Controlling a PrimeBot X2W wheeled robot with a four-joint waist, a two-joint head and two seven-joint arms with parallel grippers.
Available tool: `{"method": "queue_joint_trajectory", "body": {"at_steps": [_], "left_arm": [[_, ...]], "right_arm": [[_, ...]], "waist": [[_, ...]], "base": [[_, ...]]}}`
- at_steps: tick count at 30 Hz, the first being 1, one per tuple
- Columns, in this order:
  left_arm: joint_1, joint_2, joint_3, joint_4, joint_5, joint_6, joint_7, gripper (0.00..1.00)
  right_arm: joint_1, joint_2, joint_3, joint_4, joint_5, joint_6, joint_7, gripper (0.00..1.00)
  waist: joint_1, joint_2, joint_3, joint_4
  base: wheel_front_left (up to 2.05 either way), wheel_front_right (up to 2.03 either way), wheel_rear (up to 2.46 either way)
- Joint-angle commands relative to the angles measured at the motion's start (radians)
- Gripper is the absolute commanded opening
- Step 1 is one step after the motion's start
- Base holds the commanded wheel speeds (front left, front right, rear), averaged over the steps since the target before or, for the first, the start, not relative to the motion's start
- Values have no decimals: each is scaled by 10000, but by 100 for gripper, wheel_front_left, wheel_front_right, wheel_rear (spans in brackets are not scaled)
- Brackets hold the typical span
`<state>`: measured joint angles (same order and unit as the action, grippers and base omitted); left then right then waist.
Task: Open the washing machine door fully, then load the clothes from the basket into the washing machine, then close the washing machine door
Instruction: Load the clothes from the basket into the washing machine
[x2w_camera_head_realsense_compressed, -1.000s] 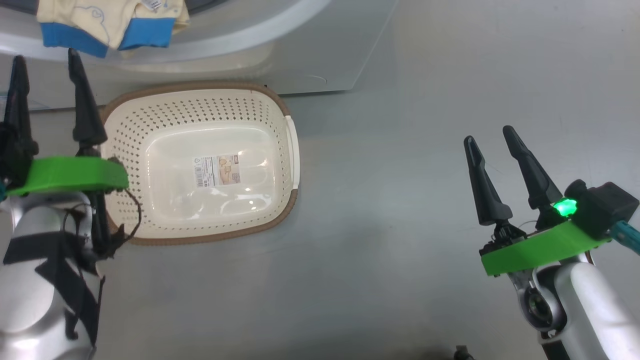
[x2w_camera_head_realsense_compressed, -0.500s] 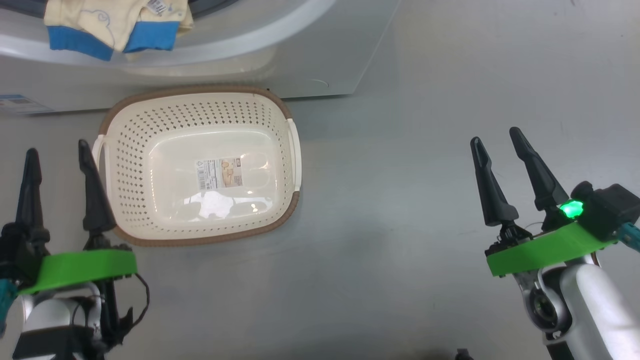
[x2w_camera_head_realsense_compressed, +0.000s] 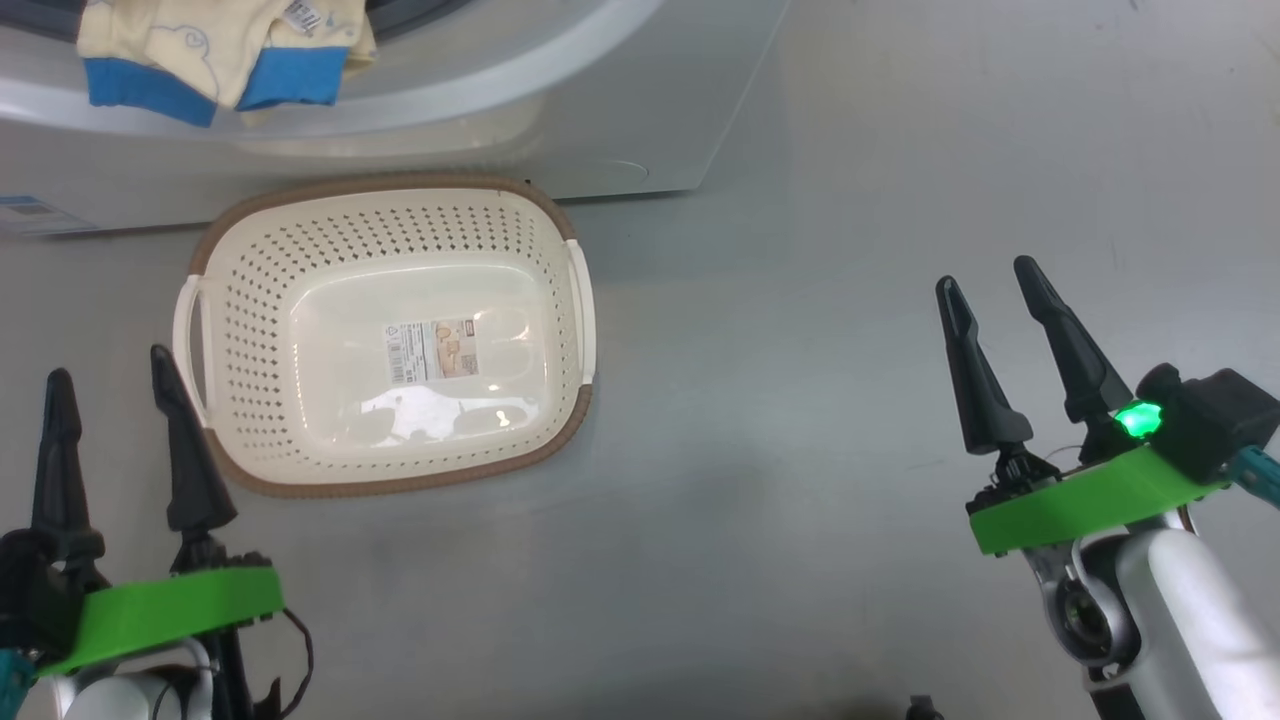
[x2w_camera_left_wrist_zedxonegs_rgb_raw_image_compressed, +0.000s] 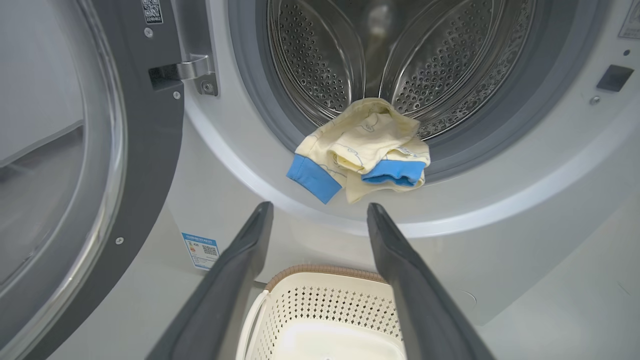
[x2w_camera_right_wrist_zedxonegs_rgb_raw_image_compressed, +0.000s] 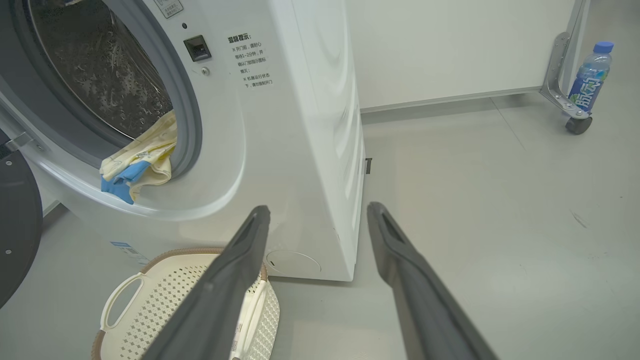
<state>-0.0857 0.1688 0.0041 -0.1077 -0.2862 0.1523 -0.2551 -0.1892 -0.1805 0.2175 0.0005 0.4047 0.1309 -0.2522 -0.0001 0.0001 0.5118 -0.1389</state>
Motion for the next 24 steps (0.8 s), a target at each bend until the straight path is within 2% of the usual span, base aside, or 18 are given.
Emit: {"method": "queue_joint_trajectory", "body": {"at_steps": [1,24], "left_arm": [[107,88,417,-360,-55,101,-35,100],[-381,176,323,-210,-354,104,167,100]], "right_arm": [[147,-109,147,-294,28,-2,-95,100],[49,-115,224,-267,69,-2,-96,100]], "waist": [[1,-1,0,-1],[1,-1,128,-35]], "base": [[0,0,0],[0,0,0]]}}
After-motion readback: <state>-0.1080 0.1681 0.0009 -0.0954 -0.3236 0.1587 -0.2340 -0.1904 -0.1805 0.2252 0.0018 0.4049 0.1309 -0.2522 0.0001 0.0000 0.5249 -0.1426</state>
